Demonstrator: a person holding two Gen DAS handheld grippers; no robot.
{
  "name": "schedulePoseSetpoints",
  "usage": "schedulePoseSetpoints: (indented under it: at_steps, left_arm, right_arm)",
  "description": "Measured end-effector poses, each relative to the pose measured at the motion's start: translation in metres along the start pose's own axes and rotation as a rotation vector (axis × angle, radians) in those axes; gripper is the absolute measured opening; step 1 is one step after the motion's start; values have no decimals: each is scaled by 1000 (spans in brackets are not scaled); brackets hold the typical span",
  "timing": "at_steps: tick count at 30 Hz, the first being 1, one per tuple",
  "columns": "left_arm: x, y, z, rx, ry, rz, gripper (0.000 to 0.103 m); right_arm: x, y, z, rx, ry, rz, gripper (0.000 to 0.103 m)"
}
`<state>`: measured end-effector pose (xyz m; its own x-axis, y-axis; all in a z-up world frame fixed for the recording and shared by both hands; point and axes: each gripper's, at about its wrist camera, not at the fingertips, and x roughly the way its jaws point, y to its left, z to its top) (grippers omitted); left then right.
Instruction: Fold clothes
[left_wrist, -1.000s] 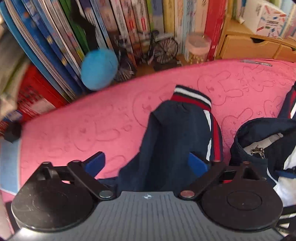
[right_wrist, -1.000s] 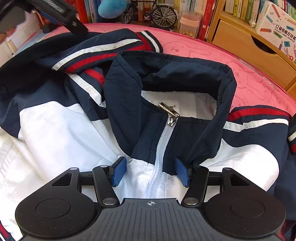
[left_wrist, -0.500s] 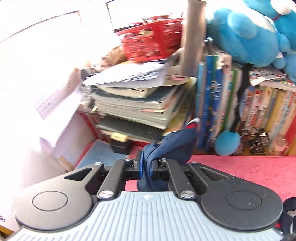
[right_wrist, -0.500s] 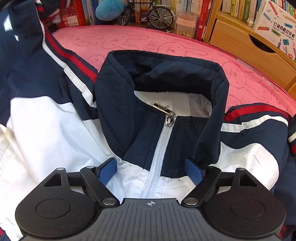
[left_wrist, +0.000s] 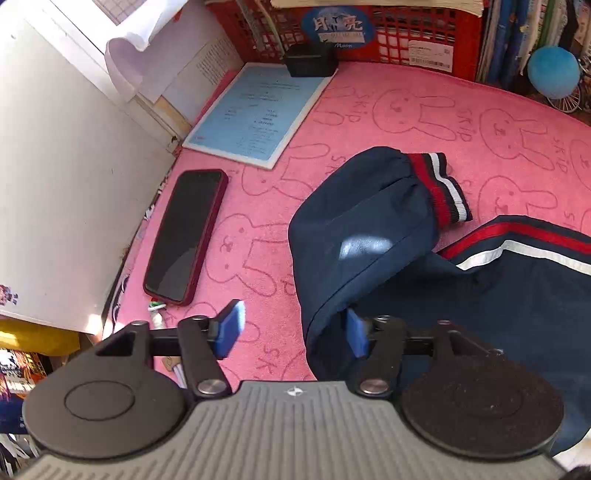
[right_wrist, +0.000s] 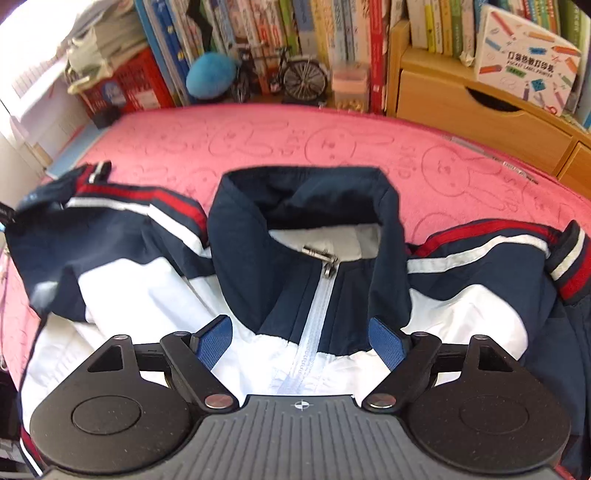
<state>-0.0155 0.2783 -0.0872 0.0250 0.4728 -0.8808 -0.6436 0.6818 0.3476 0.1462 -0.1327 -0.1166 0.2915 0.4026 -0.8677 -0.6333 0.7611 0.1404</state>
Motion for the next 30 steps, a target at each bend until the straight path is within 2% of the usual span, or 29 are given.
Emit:
schedulePoseSetpoints:
  at_steps: [2, 5, 7, 8, 9, 10, 11, 12, 13, 15, 17, 18, 19, 21, 22, 23, 24, 26, 29, 30]
  left_arm:
    - [-18, -6, 2, 44, -75, -12, 80]
    - [-51, -20, 3, 156, -191, -86, 82]
    - [-68, -33, 1, 221, -252, -170, 91]
    - [-74, -46, 1, 246, -272, -244, 94]
    - [-76, -62, 1, 276, -263, -311, 94]
    - [-78, -78, 1, 306, -255, -378, 94]
    - [-79, -94, 1, 335, -246, -444, 94]
    - [-80, -113, -2, 355, -239, -481, 94]
    - [-82, -129, -6, 375, -242, -524, 94]
    - [-87, -159, -16, 431, -257, -597, 94]
    - [-94, -187, -26, 503, -278, -656, 94]
    - [-95, -201, -32, 550, -300, -648, 94]
    - [-96, -212, -36, 587, -325, -626, 94]
    - [-89, -235, -41, 653, -386, -523, 94]
    - [-84, -244, -42, 672, -407, -468, 94]
    - [-74, -247, -38, 672, -403, -417, 94]
    - [-64, -246, -33, 654, -383, -384, 94]
    - [-44, -237, -21, 600, -329, -327, 94]
    - [-6, -212, -9, 504, -218, -243, 94]
    - [4, -204, -9, 481, -192, -212, 94]
  right_arm:
    - [-8, -11, 8, 2, -51, -58, 81]
    - [0, -34, 25, 11, -80, -124, 81]
    - [15, -44, 37, 0, -68, -127, 82]
    - [23, -44, 43, -17, -58, -120, 84]
    - [40, -42, 52, -42, -37, -110, 84]
    - [55, -39, 60, -61, -13, -103, 79]
    - [65, -36, 67, -68, 5, -125, 34]
    - [74, -34, 74, -73, 23, -150, 8]
    - [83, -32, 81, -78, 40, -176, 6]
    - [73, -36, 105, -46, -54, -185, 5]
    - [53, -41, 131, -11, -197, -223, 5]
    - [42, -43, 143, 7, -276, -247, 5]
    - [34, -52, 150, 57, -336, -227, 5]
    - [18, -72, 163, 167, -451, -169, 9]
    - [17, -78, 160, 173, -435, -146, 12]
    - [16, -83, 157, 171, -407, -124, 25]
    - [16, -89, 153, 168, -378, -103, 51]
    - [10, -100, 136, 172, -354, -91, 77]
    - [1, -111, 85, 176, -335, -178, 79]
    - [2, -113, 65, 156, -286, -216, 78]
